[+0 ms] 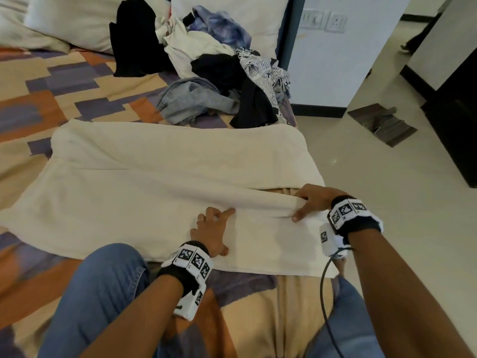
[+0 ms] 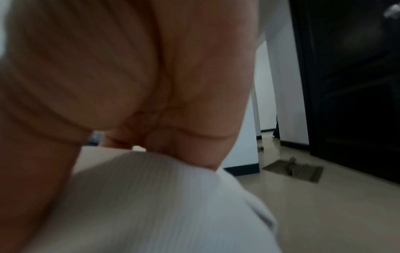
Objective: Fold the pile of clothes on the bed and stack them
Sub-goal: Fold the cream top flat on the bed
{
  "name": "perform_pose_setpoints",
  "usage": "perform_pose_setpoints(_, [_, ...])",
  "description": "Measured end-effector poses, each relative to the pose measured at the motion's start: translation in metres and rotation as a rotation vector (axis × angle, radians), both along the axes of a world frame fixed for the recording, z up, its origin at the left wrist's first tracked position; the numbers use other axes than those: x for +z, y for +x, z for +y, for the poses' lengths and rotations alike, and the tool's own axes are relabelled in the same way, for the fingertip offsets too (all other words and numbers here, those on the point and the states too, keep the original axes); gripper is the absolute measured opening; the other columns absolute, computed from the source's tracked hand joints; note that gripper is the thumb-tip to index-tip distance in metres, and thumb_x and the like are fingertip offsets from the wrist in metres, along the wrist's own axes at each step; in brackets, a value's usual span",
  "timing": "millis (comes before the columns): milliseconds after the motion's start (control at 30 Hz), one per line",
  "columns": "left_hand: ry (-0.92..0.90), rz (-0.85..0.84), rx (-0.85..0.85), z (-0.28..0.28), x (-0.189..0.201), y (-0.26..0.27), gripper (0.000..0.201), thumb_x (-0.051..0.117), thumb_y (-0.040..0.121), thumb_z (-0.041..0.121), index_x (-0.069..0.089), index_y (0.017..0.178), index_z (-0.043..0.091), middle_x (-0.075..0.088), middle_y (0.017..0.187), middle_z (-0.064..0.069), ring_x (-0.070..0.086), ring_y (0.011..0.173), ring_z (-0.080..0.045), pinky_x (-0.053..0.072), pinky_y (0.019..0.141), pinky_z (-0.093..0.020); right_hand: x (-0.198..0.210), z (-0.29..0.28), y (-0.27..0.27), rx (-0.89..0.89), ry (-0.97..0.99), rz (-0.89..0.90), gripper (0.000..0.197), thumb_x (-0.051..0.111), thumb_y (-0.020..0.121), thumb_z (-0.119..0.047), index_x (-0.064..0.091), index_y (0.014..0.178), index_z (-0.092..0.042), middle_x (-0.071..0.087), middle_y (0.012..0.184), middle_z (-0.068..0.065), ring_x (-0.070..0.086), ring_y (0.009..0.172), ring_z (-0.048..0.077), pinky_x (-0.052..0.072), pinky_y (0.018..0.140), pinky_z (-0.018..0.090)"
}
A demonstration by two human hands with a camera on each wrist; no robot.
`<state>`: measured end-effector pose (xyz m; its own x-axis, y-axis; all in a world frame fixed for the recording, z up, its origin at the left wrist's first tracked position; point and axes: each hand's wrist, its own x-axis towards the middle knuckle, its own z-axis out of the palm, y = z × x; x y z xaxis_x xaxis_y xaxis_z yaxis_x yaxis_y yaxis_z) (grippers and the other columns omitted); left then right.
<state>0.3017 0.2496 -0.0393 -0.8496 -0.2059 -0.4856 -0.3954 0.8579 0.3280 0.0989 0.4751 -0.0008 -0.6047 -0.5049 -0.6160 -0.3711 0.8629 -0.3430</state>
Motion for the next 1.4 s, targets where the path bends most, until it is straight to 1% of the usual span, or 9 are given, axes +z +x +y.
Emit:
perform_pose_setpoints(133, [-0.055,-0.031,-0.023,0.003,-0.002,-0.001,0.116,0.082,0.075,0.021,-0.002,0.151,0.047,0.017,0.142,0.0,0.026,0.132,-0.03,0.04,0.102,-0.05,0.014,0.02,-0.006,0.048,0.075,-0.055,0.033,0.085,0.071,-0.034,0.066,0.096,-0.026,0.069,0.092,-0.006,0.064,0.09,0.018,0.049,0.086,0.032])
perform_pose_setpoints(267, [-0.07,-0.012,-0.037,0.002,-0.001,0.001,0.112,0.079,0.078,0.023,-0.002,0.151,0.047,0.016,0.143,0.002,0.024,0.132,-0.03,0.041,0.101,-0.049,0.025,0.042,-0.019,-0.216,-0.022,0.151,0.057,0.09,0.045,-0.061,0.064,0.089,-0.036,0.064,0.101,-0.011,0.06,0.097,0.016,0.039,0.102,0.045])
perform_pose_setpoints(400, [-0.061,-0.002,-0.049,0.001,-0.004,0.003,0.106,0.078,0.079,0.024,0.003,0.151,0.047,0.015,0.144,0.003,0.024,0.132,-0.029,0.039,0.104,-0.05,0.031,0.061,-0.014,-0.57,0.006,0.624,0.031,0.075,0.08,-0.017,0.056,0.102,-0.029,0.058,0.095,-0.001,0.055,0.107,0.027,0.019,0.106,0.053])
perform_pose_setpoints(500, [-0.059,0.001,-0.04,0.002,-0.006,0.003,0.106,0.078,0.078,0.024,0.004,0.15,0.047,0.015,0.144,0.003,0.025,0.131,-0.028,0.039,0.103,-0.048,0.024,0.067,-0.01,-0.79,0.046,0.62,0.037,0.059,0.084,-0.004,0.052,0.114,-0.024,0.059,0.106,0.009,0.054,0.114,0.034,0.018,0.109,0.059])
perform_pose_setpoints(700, [-0.059,0.026,-0.014,0.008,-0.006,0.004,0.103,0.076,0.079,0.02,0.007,0.15,0.048,0.015,0.144,0.004,0.023,0.132,-0.028,0.037,0.104,-0.048,-0.019,0.02,0.047,-0.397,-0.23,0.386,0.071,0.076,0.082,-0.037,0.039,0.142,-0.025,0.039,0.143,0.014,0.034,0.135,0.036,0.029,0.11,0.055])
perform_pose_setpoints(867, [0.455,-0.054,0.098,-0.029,0.019,0.011,0.072,0.076,0.082,0.032,0.042,0.145,0.028,0.045,0.138,0.001,0.046,0.121,-0.024,0.042,0.099,-0.037,-0.036,-0.02,0.069,-0.08,0.195,0.051,0.098,0.065,0.086,-0.055,-0.003,0.154,-0.041,-0.025,0.161,-0.001,-0.01,0.148,0.043,0.012,0.115,0.067])
perform_pose_setpoints(1033, [0.903,0.226,0.575,-0.133,0.079,0.008,0.023,0.048,0.099,0.007,0.061,0.114,0.018,0.071,0.071,0.007,0.065,0.057,-0.007,0.049,0.048,-0.019,0.011,-0.059,0.047,-0.117,0.152,0.156,0.07,0.067,0.089,-0.045,0.038,0.146,-0.015,0.038,0.152,0.01,0.038,0.138,0.031,0.034,0.111,0.045])
perform_pose_setpoints(1167, [0.576,0.522,0.822,-0.245,0.085,0.003,0.025,0.068,0.09,0.018,0.063,0.114,0.013,0.068,0.087,-0.006,0.06,0.066,-0.019,0.046,0.06,-0.026,0.034,-0.126,0.033,-0.066,-0.085,0.137,0.05,0.07,0.088,-0.042,0.056,0.129,-0.019,0.047,0.142,0.005,0.046,0.129,0.023,0.038,0.103,0.032])
perform_pose_setpoints(1400, [-0.005,0.419,0.875,-0.405,0.046,-0.013,0.048,0.067,0.09,0.031,0.058,0.129,0.003,0.061,0.126,-0.017,0.061,0.107,-0.036,0.051,0.093,-0.045,0.019,-0.223,-0.037,-0.077,-0.209,0.285,0.038,0.068,0.09,-0.033,0.06,0.123,-0.014,0.052,0.137,0.008,0.05,0.118,0.025,0.041,0.096,0.026])
